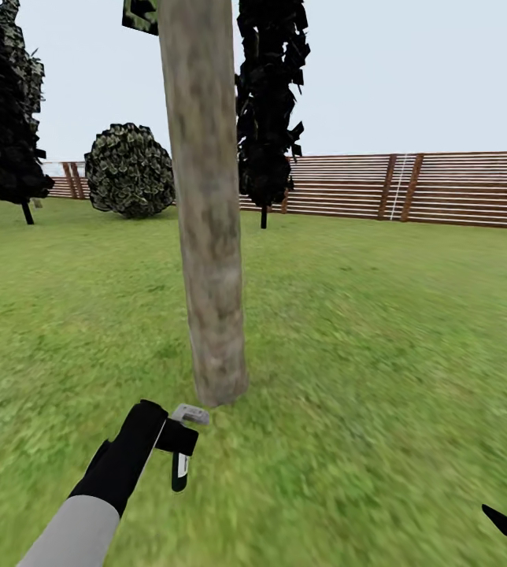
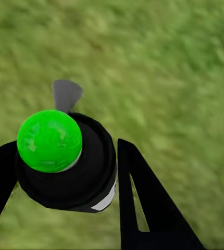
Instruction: In the garden, pick up the pesticide atomizer on the floor and spray pesticide onto both trees until each tree trunk is fully covered.
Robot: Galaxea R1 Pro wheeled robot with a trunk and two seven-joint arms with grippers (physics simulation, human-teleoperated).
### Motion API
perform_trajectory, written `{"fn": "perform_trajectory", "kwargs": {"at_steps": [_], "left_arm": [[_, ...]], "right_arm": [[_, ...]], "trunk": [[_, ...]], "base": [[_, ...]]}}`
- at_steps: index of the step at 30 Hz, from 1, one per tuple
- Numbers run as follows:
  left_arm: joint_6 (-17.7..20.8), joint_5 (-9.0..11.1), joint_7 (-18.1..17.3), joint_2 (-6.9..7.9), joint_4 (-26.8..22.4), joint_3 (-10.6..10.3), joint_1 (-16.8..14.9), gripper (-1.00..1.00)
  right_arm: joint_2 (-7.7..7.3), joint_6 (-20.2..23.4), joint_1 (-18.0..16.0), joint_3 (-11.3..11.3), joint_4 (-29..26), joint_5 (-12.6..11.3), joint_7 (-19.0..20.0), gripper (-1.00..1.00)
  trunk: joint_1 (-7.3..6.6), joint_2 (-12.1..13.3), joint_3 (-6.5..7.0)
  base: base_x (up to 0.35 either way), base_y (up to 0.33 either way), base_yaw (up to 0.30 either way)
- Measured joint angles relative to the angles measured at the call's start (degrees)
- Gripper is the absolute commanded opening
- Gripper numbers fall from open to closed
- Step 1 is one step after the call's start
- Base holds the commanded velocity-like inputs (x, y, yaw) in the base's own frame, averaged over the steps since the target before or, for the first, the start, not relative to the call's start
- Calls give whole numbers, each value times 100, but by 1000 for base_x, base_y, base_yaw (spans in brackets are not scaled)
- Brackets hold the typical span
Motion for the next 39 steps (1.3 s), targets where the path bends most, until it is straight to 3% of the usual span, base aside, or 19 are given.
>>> {"fn": "perform_trajectory", "kwargs": {"at_steps": [15,16,17,26,35,39], "left_arm": [[3,-6,0,0,10,-3,1,-100],[16,-78,-159,237,-11,6,-316,-100],[16,-26,-165,254,-18,6,-512,-100],[25,-14,-167,255,-17,6,-489,-100],[50,-10,-198,255,-13,-1,-1082,-100],[57,-6,-631,254,-11,-6,-1336,-100]], "right_arm": [[0,1,0,12,7,10,0,100],[-8,1,0,-5,9,4,0,100],[-8,0,0,-6,9,3,0,100],[-9,-1,0,-6,9,3,-1,100],[-9,-1,0,-6,9,3,-4,100],[-9,-2,0,-6,9,3,-7,100]], "trunk": [[0,0,-3],[8,1,-4],[-1,-1,-1],[0,0,-2],[0,0,-2],[0,0,-2]], "base": [[211,140,-17],[0,0,0],[0,0,0],[0,0,0],[0,0,0],[0,0,0]]}}
